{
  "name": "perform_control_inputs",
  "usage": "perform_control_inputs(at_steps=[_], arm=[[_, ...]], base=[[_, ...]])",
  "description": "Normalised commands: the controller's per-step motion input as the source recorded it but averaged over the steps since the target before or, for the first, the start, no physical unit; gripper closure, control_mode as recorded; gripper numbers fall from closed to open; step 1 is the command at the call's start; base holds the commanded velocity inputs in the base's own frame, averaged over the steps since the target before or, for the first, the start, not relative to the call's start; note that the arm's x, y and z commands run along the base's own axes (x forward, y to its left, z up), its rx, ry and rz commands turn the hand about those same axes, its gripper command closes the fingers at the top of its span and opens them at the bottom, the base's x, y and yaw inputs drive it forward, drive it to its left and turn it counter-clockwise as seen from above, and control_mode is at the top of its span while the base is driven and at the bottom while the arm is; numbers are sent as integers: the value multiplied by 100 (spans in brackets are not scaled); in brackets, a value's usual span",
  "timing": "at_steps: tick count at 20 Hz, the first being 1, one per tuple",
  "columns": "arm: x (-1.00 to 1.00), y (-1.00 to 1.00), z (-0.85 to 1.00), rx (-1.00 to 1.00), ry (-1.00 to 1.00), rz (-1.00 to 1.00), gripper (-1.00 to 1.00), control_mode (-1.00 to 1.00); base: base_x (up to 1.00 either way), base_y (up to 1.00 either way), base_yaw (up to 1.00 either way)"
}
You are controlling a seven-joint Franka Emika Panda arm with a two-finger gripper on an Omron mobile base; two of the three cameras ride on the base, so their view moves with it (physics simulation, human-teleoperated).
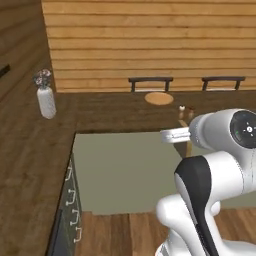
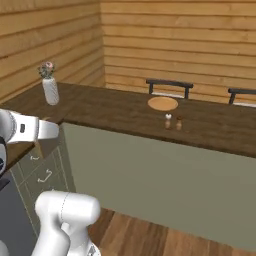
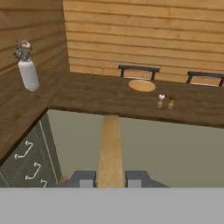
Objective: Start the toaster. Once the lever pops up, take the bread to the plate on the dining counter.
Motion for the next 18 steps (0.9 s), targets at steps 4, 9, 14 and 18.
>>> perform_control_inputs(at_steps=[4,9,14,18], arm=[[0,0,0,0,0,0,100,100],[0,0,0,0,0,0,100,100],[0,0,0,0,0,0,100,100],[0,0,0,0,0,0,100,100]], base=[[70,0,-35],[66,1,-33],[58,12,-25],[61,24,-9]])
